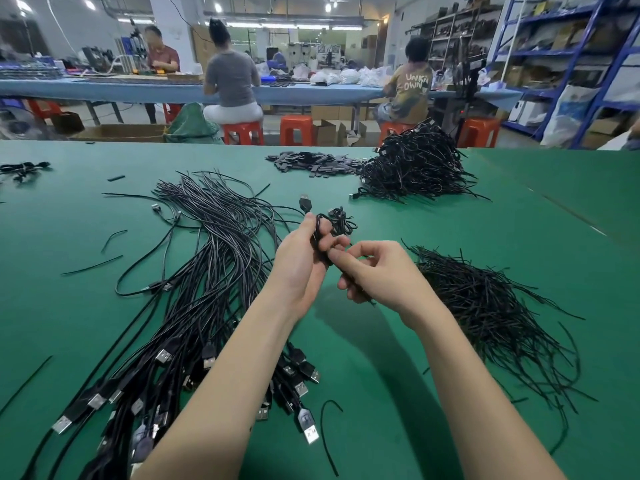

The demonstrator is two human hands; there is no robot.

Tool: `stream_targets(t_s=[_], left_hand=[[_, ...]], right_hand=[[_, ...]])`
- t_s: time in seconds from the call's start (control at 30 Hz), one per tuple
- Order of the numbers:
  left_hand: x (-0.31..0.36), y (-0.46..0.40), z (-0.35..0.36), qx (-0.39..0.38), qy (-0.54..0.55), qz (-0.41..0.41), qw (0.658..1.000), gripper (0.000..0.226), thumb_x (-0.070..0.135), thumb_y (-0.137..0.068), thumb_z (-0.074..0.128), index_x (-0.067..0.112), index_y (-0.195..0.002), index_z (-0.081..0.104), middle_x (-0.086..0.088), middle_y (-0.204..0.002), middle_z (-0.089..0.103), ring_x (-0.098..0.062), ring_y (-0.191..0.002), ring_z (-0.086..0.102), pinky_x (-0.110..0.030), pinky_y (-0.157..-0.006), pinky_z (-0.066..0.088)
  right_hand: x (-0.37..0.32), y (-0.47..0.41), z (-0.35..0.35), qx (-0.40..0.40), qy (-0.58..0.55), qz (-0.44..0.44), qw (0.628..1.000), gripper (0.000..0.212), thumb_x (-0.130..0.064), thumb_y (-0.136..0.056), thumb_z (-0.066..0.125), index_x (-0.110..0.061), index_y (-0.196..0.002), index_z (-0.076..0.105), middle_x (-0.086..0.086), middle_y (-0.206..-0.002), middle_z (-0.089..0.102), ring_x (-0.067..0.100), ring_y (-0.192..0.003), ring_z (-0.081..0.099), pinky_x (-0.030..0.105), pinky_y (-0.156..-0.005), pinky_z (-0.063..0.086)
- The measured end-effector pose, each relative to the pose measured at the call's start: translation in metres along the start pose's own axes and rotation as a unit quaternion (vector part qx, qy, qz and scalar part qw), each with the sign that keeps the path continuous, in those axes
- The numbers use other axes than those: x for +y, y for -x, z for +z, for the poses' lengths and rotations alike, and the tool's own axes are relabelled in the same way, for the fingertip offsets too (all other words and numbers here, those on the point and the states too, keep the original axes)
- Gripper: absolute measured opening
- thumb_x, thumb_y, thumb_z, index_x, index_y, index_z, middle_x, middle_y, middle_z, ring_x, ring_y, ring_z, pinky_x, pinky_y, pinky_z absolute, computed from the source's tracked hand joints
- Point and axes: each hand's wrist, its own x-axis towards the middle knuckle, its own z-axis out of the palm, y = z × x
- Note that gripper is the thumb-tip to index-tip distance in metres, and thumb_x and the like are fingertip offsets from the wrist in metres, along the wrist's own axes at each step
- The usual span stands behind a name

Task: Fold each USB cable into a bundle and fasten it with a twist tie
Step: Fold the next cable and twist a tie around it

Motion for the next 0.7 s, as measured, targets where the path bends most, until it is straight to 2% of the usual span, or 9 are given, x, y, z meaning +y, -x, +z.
stream_targets(t_s=[0.1,0.17,0.27,0.37,0.43,0.53,0.7], left_hand=[[0.001,0.0,-0.003,-0.011,0.029,-0.012,0.999,0.043,0.033,-0.11,0.029,0.019,-0.069,0.038,0.007,-0.055,0.026,-0.012,-0.055,0.042,-0.024,-0.061,0.038],[0.005,0.001,-0.007,-0.045,0.05,-0.041,0.997,0.044,0.031,-0.109,0.03,0.02,-0.068,0.036,0.008,-0.055,0.021,-0.011,-0.052,0.032,-0.021,-0.052,0.032],[0.01,0.005,-0.01,-0.118,0.05,-0.109,0.986,0.043,0.03,-0.108,0.033,0.02,-0.066,0.037,0.008,-0.059,0.014,-0.009,-0.051,0.028,-0.018,-0.048,0.03],[0.009,0.008,-0.01,-0.153,0.02,-0.136,0.979,0.042,0.031,-0.108,0.032,0.02,-0.067,0.037,0.008,-0.058,0.017,-0.01,-0.053,0.028,-0.019,-0.049,0.031],[0.008,0.009,-0.008,-0.158,0.001,-0.136,0.978,0.043,0.031,-0.108,0.031,0.02,-0.067,0.037,0.008,-0.056,0.021,-0.01,-0.053,0.031,-0.019,-0.05,0.032],[0.007,0.011,-0.008,-0.173,-0.035,-0.133,0.975,0.043,0.031,-0.108,0.031,0.02,-0.067,0.038,0.009,-0.054,0.023,-0.011,-0.052,0.034,-0.02,-0.05,0.034],[0.008,0.012,-0.008,-0.19,-0.046,-0.136,0.971,0.043,0.032,-0.107,0.032,0.018,-0.068,0.039,0.008,-0.053,0.025,-0.011,-0.054,0.039,-0.02,-0.053,0.039]], right_hand=[[0.001,0.001,-0.011,-0.066,0.026,0.04,0.997,0.026,-0.04,-0.086,0.077,-0.017,-0.091,0.067,-0.005,-0.082,0.074,0.01,-0.064,0.064,0.022,-0.06,0.053],[0.002,0.002,-0.024,-0.068,0.021,0.064,0.995,0.028,-0.038,-0.084,0.079,-0.019,-0.102,0.069,-0.007,-0.093,0.072,0.008,-0.068,0.063,0.022,-0.064,0.048],[0.004,0.001,-0.039,-0.056,-0.121,0.072,0.988,0.025,-0.026,-0.091,0.073,-0.019,-0.115,0.071,-0.003,-0.105,0.076,0.01,-0.064,0.059,0.018,-0.055,0.044],[0.003,0.001,-0.039,-0.036,-0.139,0.038,0.989,0.022,-0.028,-0.092,0.073,-0.016,-0.11,0.075,-0.002,-0.1,0.076,0.008,-0.056,0.053,0.015,-0.048,0.041],[0.002,0.001,-0.035,-0.005,-0.098,0.013,0.995,0.016,-0.026,-0.091,0.075,-0.018,-0.105,0.076,-0.002,-0.093,0.073,0.007,-0.055,0.052,0.016,-0.048,0.041],[0.001,0.001,-0.031,0.011,-0.019,-0.033,0.999,0.012,-0.026,-0.091,0.075,-0.026,-0.103,0.076,-0.004,-0.095,0.075,0.007,-0.057,0.056,0.019,-0.05,0.045],[0.002,0.001,-0.028,0.04,-0.049,-0.071,0.995,0.005,-0.024,-0.087,0.08,-0.022,-0.091,0.078,-0.008,-0.079,0.073,0.005,-0.056,0.055,0.02,-0.05,0.049]])
